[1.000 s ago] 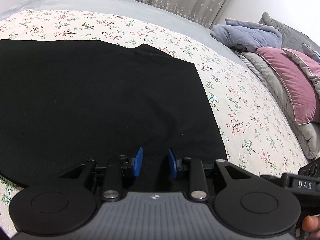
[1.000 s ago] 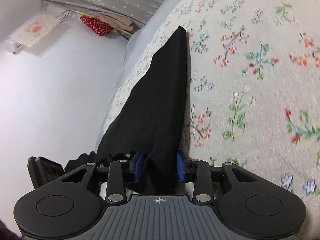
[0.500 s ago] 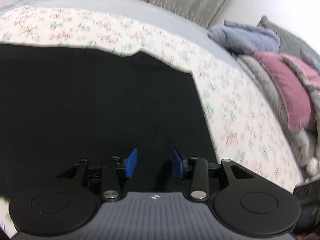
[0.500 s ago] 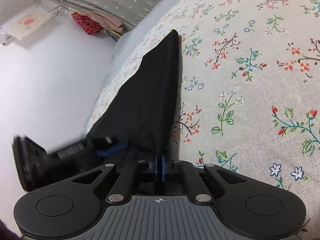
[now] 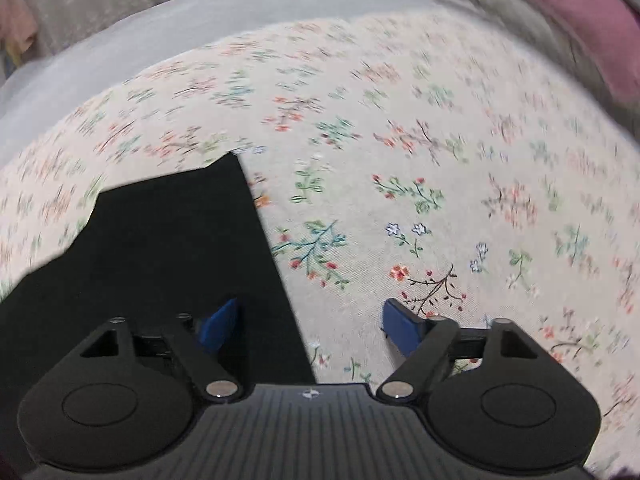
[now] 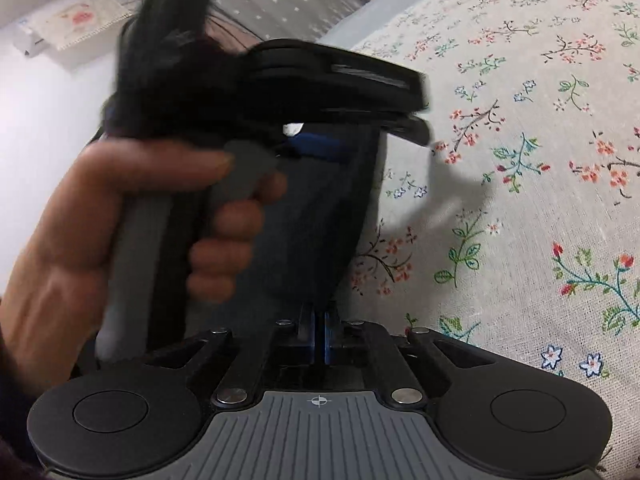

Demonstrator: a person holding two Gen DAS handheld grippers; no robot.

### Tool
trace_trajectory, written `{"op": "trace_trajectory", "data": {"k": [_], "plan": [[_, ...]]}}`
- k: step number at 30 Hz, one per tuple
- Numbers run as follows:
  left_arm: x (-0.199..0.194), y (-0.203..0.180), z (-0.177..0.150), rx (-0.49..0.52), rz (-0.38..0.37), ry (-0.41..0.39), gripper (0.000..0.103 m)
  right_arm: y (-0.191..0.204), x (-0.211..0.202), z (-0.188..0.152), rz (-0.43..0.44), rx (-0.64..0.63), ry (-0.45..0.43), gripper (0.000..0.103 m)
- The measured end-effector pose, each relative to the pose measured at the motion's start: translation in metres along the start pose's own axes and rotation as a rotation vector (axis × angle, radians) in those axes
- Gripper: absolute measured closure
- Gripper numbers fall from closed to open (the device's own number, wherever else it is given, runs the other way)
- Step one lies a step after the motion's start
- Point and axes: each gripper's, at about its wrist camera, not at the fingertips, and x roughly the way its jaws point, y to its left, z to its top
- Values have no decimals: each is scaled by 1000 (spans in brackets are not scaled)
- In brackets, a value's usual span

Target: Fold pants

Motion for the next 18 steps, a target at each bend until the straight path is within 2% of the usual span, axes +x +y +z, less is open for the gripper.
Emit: {"op": "trace_trajectory", "data": {"k": [3, 5, 7, 9, 10, 11, 12, 13, 14, 18], "plan": [[11, 3, 7, 33, 100, 33, 19, 5, -3, 2, 11, -3, -7, 99], [14, 5, 10, 37, 109, 43, 20, 7, -6, 3, 13, -10, -9, 99], [15, 4, 11, 54, 118, 39, 25, 8, -6, 3, 7, -16, -9, 99], [15, -2, 12, 92, 133, 34, 37, 10, -5, 2, -1, -23, -10, 99], [15, -8, 13, 106, 144, 33, 54, 12, -5, 1, -7, -32, -13, 99], [15, -12, 13, 120, 153, 38, 80, 14, -6, 0, -13, -38, -16, 99], [17, -14, 13, 133, 172, 47, 94, 14, -8, -1, -16, -41, -18, 99], [14, -16, 14, 148, 195, 56, 101, 15, -9, -1, -18, -45, -22, 99], [15, -17, 13, 157, 197, 56, 103, 16, -11, -1, -20, -48, -26, 99], [7, -9, 15, 98, 179, 40, 103, 19, -16, 0, -27, -66, -32, 100]]}}
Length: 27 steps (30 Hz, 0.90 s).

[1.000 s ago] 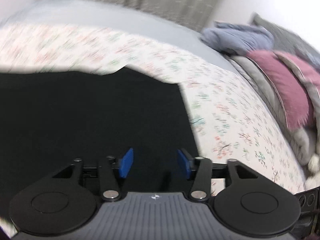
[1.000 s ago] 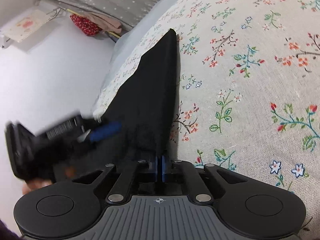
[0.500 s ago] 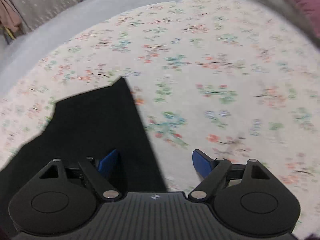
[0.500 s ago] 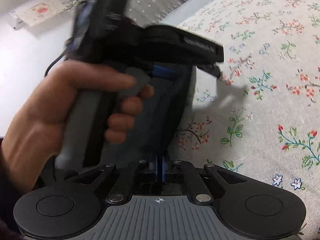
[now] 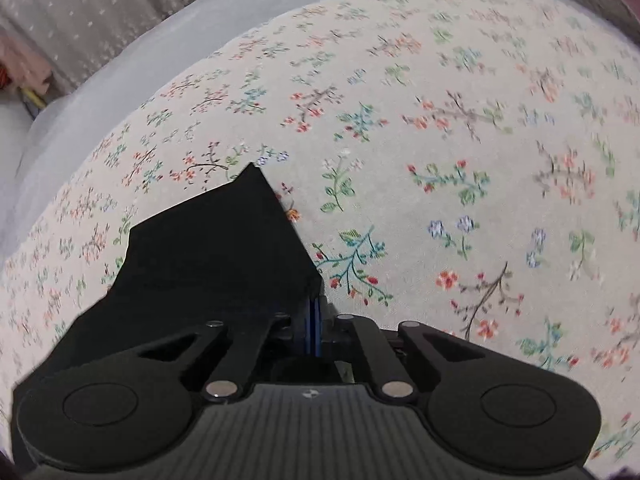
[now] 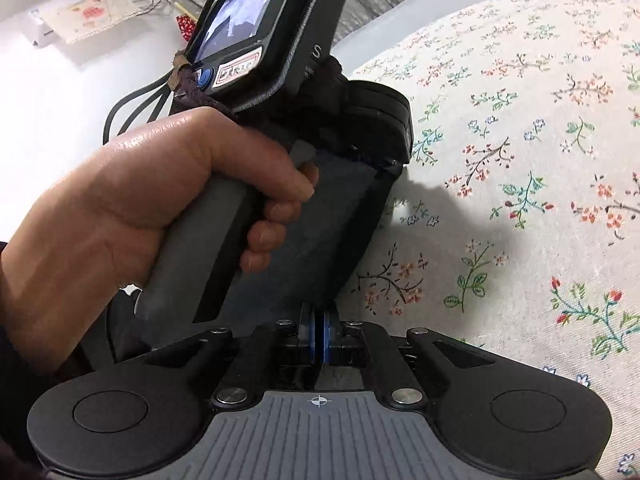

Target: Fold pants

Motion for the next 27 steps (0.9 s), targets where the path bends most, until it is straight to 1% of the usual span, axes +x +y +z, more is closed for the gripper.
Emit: {"op": "trace_trajectory", "data": {"k": [3, 4, 6, 10, 14, 18, 21, 23, 25, 27], "plan": [[-13, 5, 5, -49, -33, -34, 103, 2, -8, 6, 0, -23, -12, 100], [-18, 5, 8, -49, -58, -56, 103, 2, -13, 7, 4, -22, -15, 100], [-29, 7, 17, -89, -100, -86, 103, -1, -28, 13, 12, -16, -34, 100], [-50, -7, 35, -141, -177, -144, 103, -14, -64, 24, 0, -6, -95, 100], [-65, -37, 49, -184, -247, -181, 103, -33, -102, 29, -39, -5, -138, 100], [-71, -77, 59, -211, -322, -210, 103, -61, -141, 25, -107, 14, -166, 100], [-64, -110, 65, -226, -371, -210, 103, -86, -164, 20, -152, 54, -178, 100], [-56, -127, 66, -231, -388, -206, 103, -101, -177, 16, -180, 75, -185, 100], [-53, -141, 65, -233, -401, -206, 103, -109, -187, 12, -196, 82, -192, 100], [-52, -148, 66, -244, -417, -196, 103, -108, -194, 9, -219, 51, -206, 100]]}}
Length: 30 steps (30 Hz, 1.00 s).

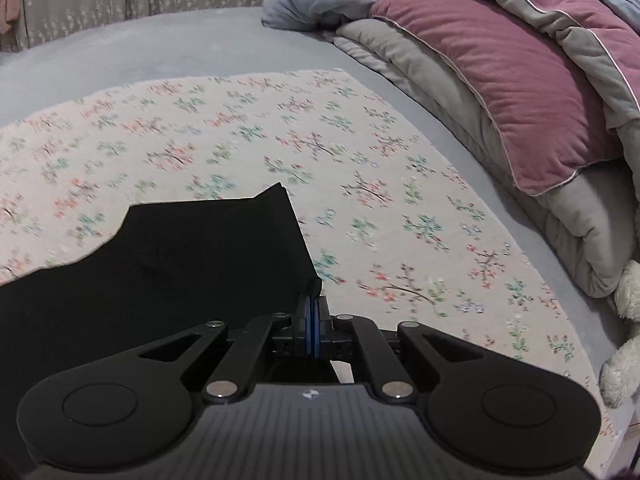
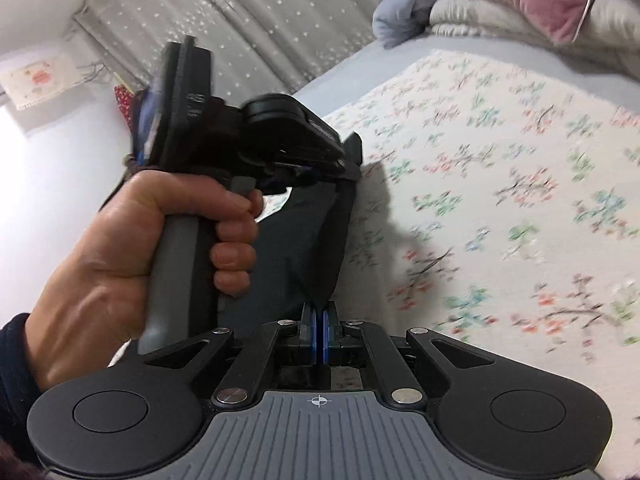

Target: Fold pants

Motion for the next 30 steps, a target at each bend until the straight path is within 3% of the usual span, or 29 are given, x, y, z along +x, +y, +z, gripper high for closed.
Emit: {"op": "trace_trajectory", "data": {"k": [6, 11, 21, 30], "plan": [[-24, 9, 10, -1, -24, -36, 103, 35, -3, -2, -7, -136, -61, 100], [-63, 48, 15, -68, -67, -105, 103, 75, -3, -1, -34, -310, -122, 100], [-145, 189, -14, -222, -59, -231, 103, 195, 37, -44, 77, -594, -115, 100], [-184, 304, -45, -350, 10, -268, 103, 293, 99, -75, 167, -757, -56, 100]]}}
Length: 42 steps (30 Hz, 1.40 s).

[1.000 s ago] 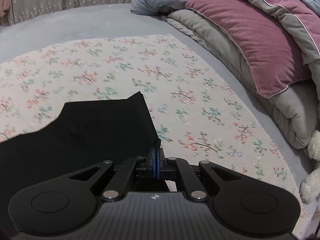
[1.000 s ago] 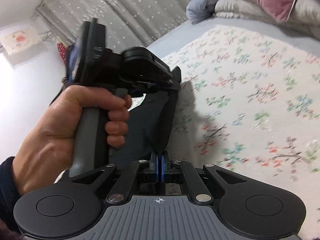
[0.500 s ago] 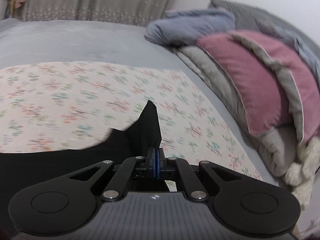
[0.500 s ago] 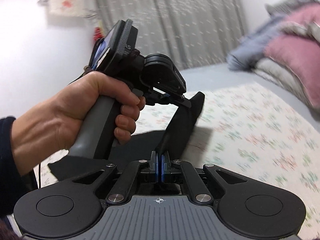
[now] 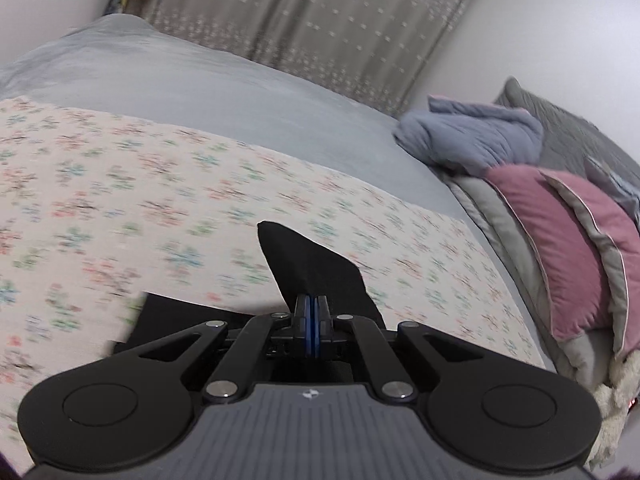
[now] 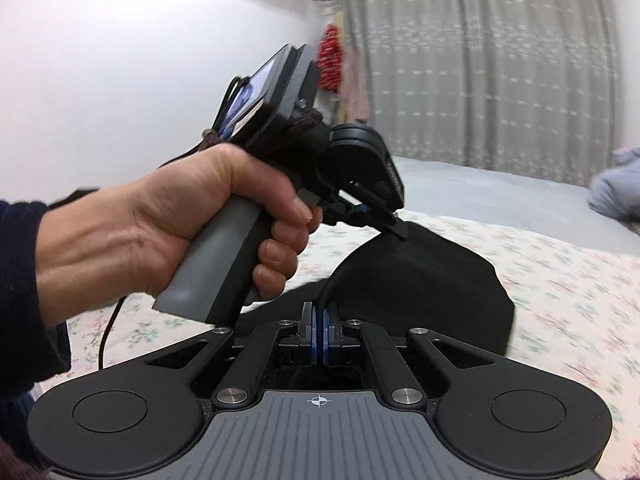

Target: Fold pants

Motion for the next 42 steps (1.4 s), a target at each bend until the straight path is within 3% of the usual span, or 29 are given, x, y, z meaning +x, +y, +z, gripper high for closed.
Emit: {"op": "trace_trajectory", "data": {"k": [7, 11, 18, 21, 23, 24, 25, 27, 31, 34, 38, 42], "plan": [[-5, 67, -8, -1, 36, 5, 103, 60, 63, -11, 34, -63, 99, 100], [9, 102, -22, -12, 67, 43, 103, 76, 92, -24, 58, -32, 186, 100], [23, 112, -26, 12, 55, 57, 103, 77, 118, -22, 59, 73, 224, 98], [25, 122, -31, -6, 46, 80, 99, 72, 125, -20, 79, 142, 244, 92], [22, 128, -31, -26, 54, 82, 83, 71, 122, -24, 120, 146, 268, 78], [17, 129, -29, -41, 59, 78, 81, 69, 117, -24, 159, 139, 283, 70], [13, 131, -27, -49, 68, 70, 81, 64, 110, -22, 204, 147, 286, 54], [1, 129, -24, -49, 63, 49, 81, 50, 89, -20, 279, 185, 274, 36], [-27, 112, -20, -70, 13, 39, 81, -10, 45, -14, 264, 299, 262, 35], [-42, 89, -27, -73, 42, 75, 79, -69, 18, -8, 225, 400, 308, 35], [-57, 70, -45, -96, 41, 77, 79, -118, -7, 3, 155, 385, 374, 33], [-41, 61, -66, -91, 40, 101, 79, -134, 0, -7, 143, 381, 336, 33]]}}
